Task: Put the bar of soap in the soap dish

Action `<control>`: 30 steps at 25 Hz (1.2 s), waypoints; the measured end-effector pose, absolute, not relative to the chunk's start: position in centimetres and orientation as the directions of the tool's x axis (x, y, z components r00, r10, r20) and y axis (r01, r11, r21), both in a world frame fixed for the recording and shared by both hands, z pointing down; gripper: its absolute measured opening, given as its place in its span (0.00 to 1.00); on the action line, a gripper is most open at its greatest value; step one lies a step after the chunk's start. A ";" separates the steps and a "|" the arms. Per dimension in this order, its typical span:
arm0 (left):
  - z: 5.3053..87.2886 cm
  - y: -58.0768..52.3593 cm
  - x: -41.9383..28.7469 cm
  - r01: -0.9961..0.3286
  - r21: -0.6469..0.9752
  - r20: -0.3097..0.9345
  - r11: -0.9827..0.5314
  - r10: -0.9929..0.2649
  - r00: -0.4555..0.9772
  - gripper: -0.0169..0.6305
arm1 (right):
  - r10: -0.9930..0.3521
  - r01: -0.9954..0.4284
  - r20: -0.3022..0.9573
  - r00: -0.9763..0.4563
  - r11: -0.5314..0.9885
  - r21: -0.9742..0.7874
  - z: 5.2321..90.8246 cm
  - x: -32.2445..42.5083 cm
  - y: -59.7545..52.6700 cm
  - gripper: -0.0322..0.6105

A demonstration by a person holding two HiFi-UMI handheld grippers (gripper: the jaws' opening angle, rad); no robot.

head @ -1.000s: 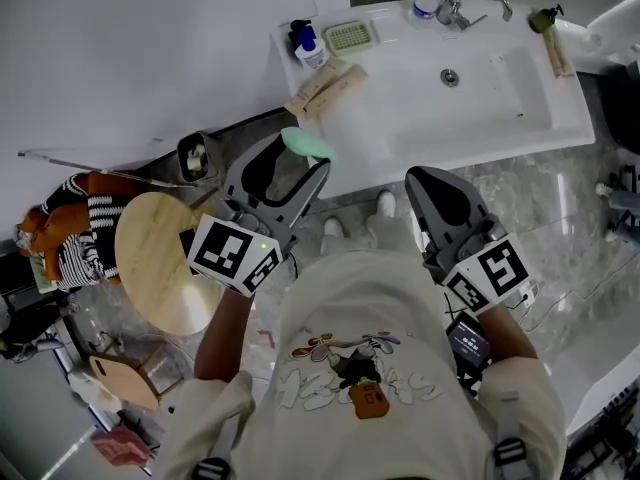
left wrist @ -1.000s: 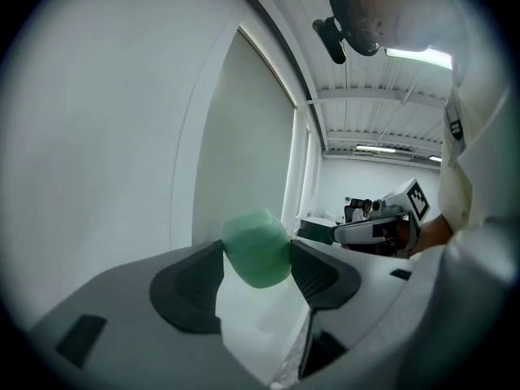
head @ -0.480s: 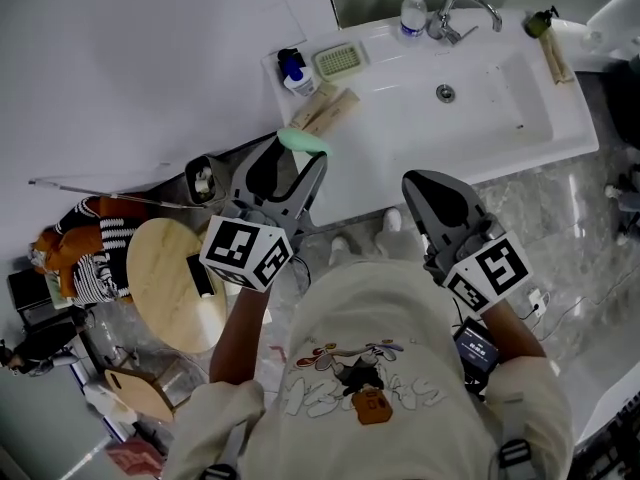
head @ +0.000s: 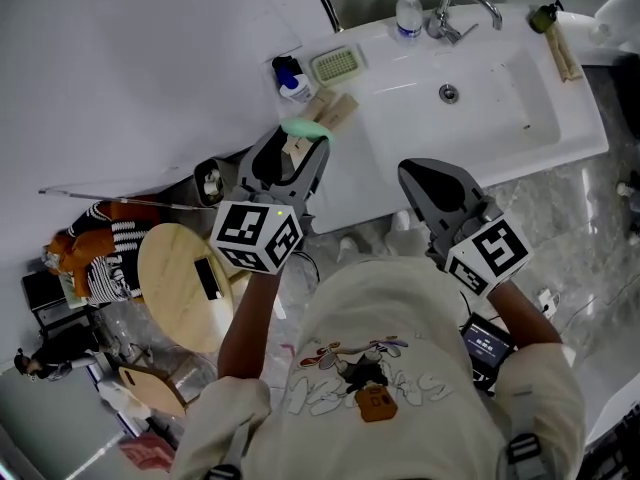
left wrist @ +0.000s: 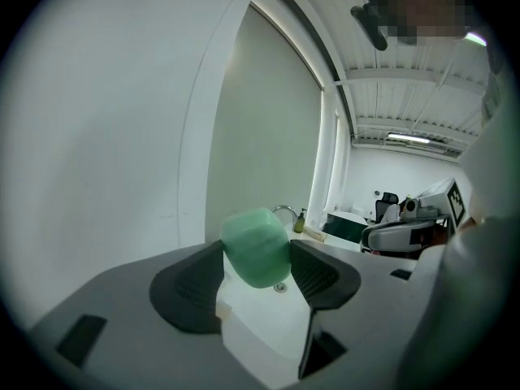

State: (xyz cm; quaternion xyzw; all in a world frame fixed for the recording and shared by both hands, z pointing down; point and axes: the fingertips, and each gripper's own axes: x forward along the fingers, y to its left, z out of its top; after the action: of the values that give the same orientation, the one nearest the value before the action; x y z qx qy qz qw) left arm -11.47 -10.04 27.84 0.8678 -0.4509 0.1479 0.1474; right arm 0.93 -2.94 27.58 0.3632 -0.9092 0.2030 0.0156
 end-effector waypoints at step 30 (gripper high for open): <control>40.1 -21.1 -10.4 -0.942 0.168 0.589 -0.290 -0.737 0.332 0.45 | -0.689 -0.744 0.282 -0.668 0.609 -0.275 37.5 2.4 -13.0 0.06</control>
State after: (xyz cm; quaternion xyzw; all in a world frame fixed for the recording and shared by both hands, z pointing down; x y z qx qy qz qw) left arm -10.43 -21.08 40.13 0.7765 -0.5406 0.2047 0.2506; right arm 2.39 -12.96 37.45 0.4007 -0.8939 0.1868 0.0740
